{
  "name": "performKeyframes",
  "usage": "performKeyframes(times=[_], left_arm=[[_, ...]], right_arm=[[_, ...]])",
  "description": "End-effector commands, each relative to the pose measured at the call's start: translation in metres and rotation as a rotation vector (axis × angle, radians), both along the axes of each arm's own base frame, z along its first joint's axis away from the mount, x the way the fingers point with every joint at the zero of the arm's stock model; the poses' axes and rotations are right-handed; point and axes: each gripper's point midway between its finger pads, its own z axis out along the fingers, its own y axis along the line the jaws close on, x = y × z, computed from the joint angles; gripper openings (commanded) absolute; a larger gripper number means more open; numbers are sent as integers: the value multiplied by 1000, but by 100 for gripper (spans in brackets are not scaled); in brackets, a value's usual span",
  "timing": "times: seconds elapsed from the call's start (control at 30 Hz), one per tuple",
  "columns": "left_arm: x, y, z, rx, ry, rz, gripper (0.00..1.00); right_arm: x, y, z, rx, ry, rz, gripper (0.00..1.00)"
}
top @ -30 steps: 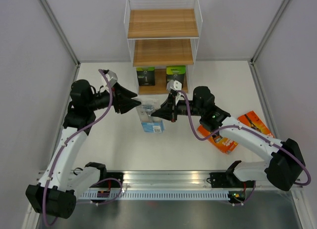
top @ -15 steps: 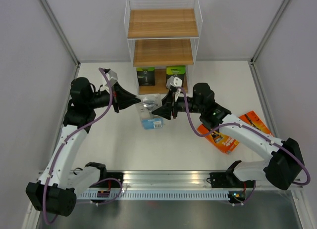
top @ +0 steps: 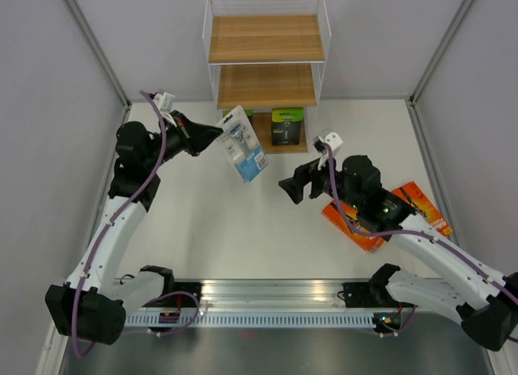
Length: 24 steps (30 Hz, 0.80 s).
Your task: Place and organize the shaving razors onto the shelf
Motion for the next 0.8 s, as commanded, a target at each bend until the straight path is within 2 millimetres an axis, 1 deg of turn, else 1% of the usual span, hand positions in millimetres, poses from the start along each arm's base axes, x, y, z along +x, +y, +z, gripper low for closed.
performKeyframes(times=[0.0, 0.03, 0.07, 0.1, 0.13, 0.17, 0.2, 0.23, 0.27, 0.3, 0.33, 0.37, 0.4, 0.43, 0.47, 0.5, 0.53, 0.57, 0.63, 0.67, 0.7, 0.73, 0.77], left_arm=[[22, 18, 42, -251, 29, 193, 2], [26, 20, 51, -313, 33, 211, 2], [31, 21, 52, -346, 52, 233, 2], [37, 26, 56, -385, 52, 277, 2], [40, 28, 60, -441, 77, 298, 2], [43, 30, 63, -479, 67, 317, 2], [44, 28, 64, -507, 70, 324, 2], [51, 33, 59, -559, 92, 375, 2], [53, 32, 64, -594, 75, 381, 2], [56, 20, 59, -606, 98, 377, 2], [63, 22, 58, -637, 101, 429, 2], [60, 6, 60, -643, 108, 402, 2], [66, 8, 59, -669, 107, 460, 2], [73, 2, 53, -675, 124, 477, 2], [70, -9, 59, -707, 111, 462, 2], [74, -6, 60, -751, 109, 496, 2], [81, -11, 51, -762, 120, 502, 2], [80, -14, 62, -811, 84, 477, 2], [91, -18, 60, -833, 92, 488, 2], [94, -20, 62, -838, 91, 494, 2], [98, -17, 63, -843, 82, 520, 2], [101, -18, 69, -854, 65, 519, 2], [107, -20, 66, -852, 65, 526, 2]], right_arm=[[4, -39, -31, 0, 133, -256, 98], [4, -43, -37, -4, 152, -278, 98], [2, -45, -40, -5, 165, -288, 98], [-1, -47, -50, -7, 199, -301, 98], [-1, -52, -53, -9, 206, -329, 98], [-1, -54, -56, -4, 218, -350, 98], [-2, -56, -59, 10, 224, -362, 98], [-2, -58, -59, 16, 220, -370, 98], [-2, -58, -59, 19, 217, -370, 98], [-2, -59, -58, 27, 211, -371, 98], [-2, -59, -58, 25, 211, -373, 98], [-2, -59, -59, 19, 210, -371, 98], [-2, -60, -59, 12, 210, -370, 98], [-2, -61, -59, 3, 210, -373, 98], [-2, -61, -58, 3, 209, -375, 98], [-3, -64, -59, -2, 207, -384, 98], [-4, -65, -60, -2, 209, -384, 98], [-6, -64, -62, -5, 214, -375, 98], [-11, -66, -66, -8, 222, -367, 98], [-12, -67, -69, -10, 228, -367, 98], [-15, -70, -74, -19, 236, -369, 98], [-18, -71, -73, -16, 233, -366, 98], [-19, -73, -75, -23, 233, -366, 98]])
